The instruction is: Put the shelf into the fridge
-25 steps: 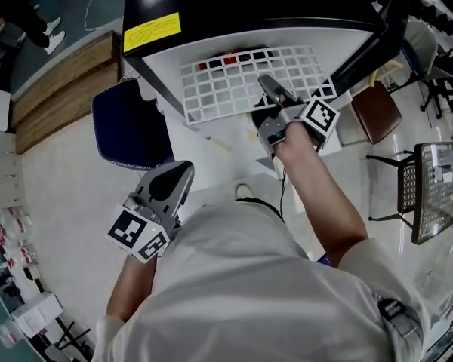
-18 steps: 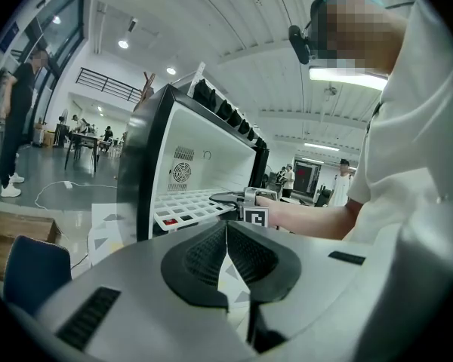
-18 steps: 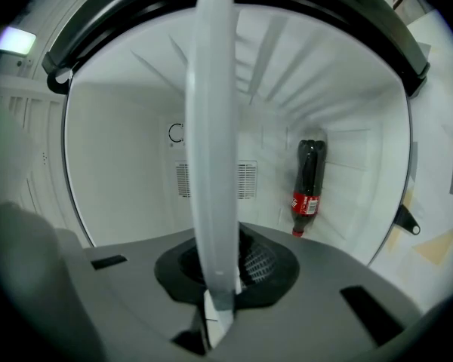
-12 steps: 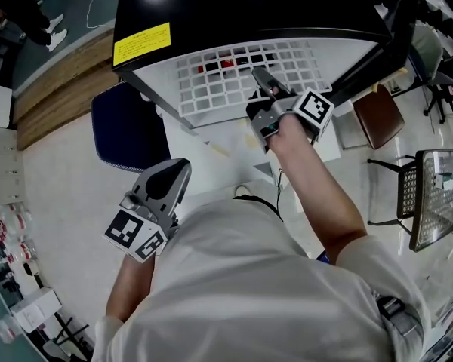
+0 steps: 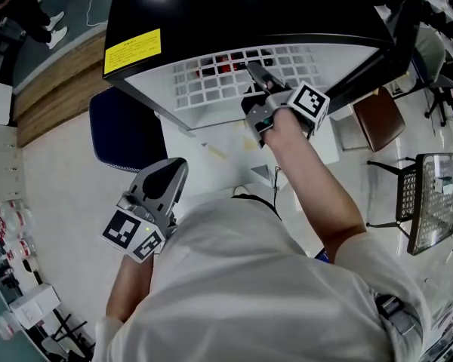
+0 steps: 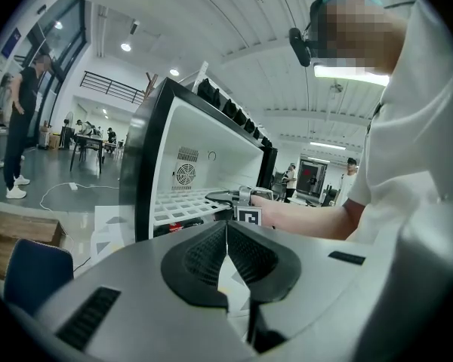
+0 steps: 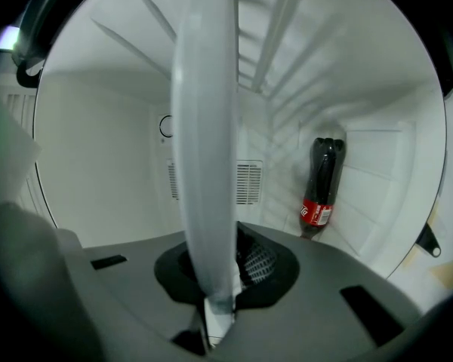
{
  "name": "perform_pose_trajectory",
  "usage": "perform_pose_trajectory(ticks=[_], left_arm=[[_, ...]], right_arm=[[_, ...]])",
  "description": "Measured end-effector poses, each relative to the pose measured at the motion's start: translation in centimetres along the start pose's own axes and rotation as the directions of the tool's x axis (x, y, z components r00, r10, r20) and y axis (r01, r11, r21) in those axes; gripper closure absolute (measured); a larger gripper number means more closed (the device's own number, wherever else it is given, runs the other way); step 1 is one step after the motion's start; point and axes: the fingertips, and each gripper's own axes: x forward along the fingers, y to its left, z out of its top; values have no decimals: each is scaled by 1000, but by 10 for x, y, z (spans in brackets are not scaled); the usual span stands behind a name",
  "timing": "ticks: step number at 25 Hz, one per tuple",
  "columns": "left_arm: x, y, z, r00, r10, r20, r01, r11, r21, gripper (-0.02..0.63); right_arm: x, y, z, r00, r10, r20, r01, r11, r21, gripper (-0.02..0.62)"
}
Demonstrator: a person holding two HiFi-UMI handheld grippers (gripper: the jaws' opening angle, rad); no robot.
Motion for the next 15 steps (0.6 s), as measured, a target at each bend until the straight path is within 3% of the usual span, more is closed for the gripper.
perform_pose_trajectory(ticks=[15], left_arm=[[10,-10,-1,1000,13,-4,-13,1000,-1,588]], right_arm=[[22,-1,8,1000,2,-30,-3,1000,-27,558]])
